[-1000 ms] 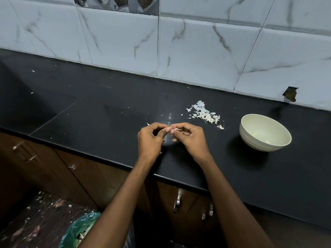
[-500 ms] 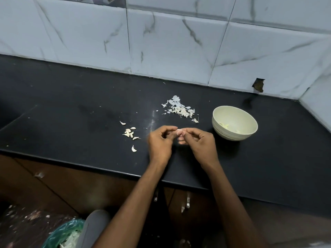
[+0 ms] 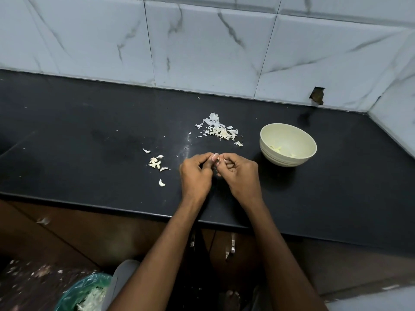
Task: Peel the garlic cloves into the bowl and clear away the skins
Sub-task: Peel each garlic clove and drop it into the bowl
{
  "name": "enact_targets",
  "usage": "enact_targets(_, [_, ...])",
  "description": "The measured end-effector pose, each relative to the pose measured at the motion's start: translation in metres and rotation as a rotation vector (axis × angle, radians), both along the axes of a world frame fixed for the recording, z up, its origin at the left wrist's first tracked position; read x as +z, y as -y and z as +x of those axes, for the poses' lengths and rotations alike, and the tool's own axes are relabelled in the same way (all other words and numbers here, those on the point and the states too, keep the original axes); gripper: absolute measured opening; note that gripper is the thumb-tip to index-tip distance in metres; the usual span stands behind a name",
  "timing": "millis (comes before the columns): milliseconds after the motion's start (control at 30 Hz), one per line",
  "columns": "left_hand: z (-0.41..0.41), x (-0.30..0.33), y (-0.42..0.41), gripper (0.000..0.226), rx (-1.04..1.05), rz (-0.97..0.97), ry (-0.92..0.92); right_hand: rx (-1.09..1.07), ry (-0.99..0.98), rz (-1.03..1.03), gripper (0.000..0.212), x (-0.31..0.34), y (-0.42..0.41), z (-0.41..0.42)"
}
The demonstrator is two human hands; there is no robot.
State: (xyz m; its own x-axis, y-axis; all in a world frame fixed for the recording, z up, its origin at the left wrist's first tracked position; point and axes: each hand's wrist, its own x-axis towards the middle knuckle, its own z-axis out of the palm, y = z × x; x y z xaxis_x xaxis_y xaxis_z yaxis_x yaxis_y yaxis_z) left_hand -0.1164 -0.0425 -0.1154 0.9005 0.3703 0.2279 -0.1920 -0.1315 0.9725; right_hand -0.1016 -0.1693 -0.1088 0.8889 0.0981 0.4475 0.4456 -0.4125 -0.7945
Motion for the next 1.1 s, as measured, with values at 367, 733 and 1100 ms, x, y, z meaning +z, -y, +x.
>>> enact_targets(367, [-0.003, 0.0, 0.001, 0.012, 0.087, -0.094, -0.029, 0.005, -0.246, 0.205, 0.022, 0.009, -0.013, -0.004])
enact_targets(733, [-0.005, 0.005, -0.003, 0.024, -0.045, -0.18, 0.061, 0.147, -0.379, 0.566, 0.014, 0.012, -0.008, -0.005])
enact_targets(1100, [-0.006, 0.007, -0.007, 0.015, -0.06, -0.425, -0.008, 0.12, -0.114, 0.264, 0.02, 0.011, -0.01, -0.01])
